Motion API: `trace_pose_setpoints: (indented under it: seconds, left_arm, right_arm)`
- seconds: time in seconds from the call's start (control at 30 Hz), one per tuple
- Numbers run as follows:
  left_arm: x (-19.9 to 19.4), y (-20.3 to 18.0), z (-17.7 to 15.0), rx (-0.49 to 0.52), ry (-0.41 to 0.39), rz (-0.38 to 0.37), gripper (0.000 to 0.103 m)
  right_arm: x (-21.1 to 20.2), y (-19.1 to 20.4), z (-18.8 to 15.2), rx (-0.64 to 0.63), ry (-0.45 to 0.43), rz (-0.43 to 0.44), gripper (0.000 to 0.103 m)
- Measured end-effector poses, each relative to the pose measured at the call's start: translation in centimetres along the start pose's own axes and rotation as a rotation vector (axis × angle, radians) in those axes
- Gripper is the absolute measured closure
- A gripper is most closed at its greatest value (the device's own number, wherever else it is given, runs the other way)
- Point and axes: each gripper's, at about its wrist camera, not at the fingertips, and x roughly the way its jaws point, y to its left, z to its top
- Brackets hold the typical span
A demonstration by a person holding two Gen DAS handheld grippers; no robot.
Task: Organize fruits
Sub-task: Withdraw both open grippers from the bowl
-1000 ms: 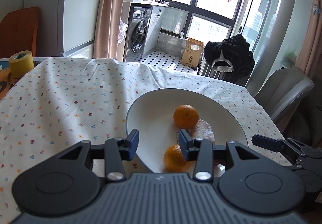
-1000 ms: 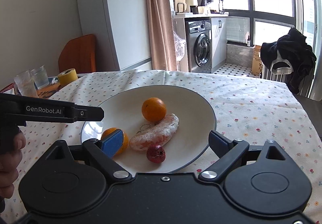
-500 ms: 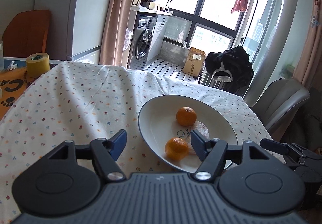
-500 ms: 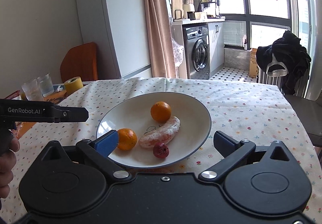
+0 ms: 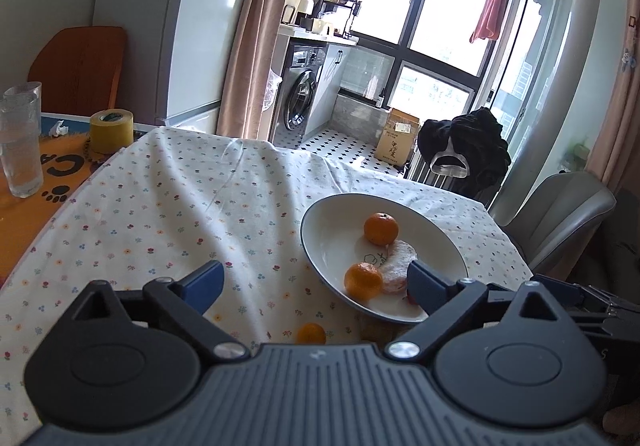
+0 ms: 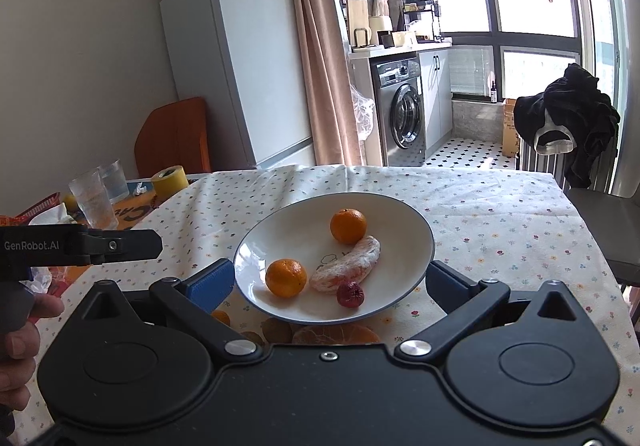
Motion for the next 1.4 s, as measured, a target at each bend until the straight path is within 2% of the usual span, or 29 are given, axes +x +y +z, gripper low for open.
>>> trace_pose_setpoints:
  seconds: [0.13,0.53,0.93,1.07,1.4]
  left_arm:
    - [-1.0,0.2,-0.3,-0.001,-0.013,0.003,0.003]
    - [-3.3,0.8,-2.0,0.015,-0.021,-0.006,0.000]
    - [-3.4,1.5,-3.5,-0.006,0.002,-0.035,0.001]
    - [-2.8,1.5,-4.0,-0.017,0.019,-0.046,0.004]
    - [-1.4,0.7,-5.1,-0.008,0.069,-0.088,0.024]
  right_arm:
    - [-0.8,0.3,-0.2,-0.009,-0.020,-0.004,0.000]
    - [-2.3,0.2,-1.3,0.025,0.013,-0.009,0.000]
    - [-2.2,-0.1,-2.4,0.033,0.062,-0.036,0.000]
    - [-2.0,-0.4,-2.9,0.026,0.067,-0.047,0.000]
    - [-1.3,-0.7,-3.6,0.026,0.097,-0.037,0.000]
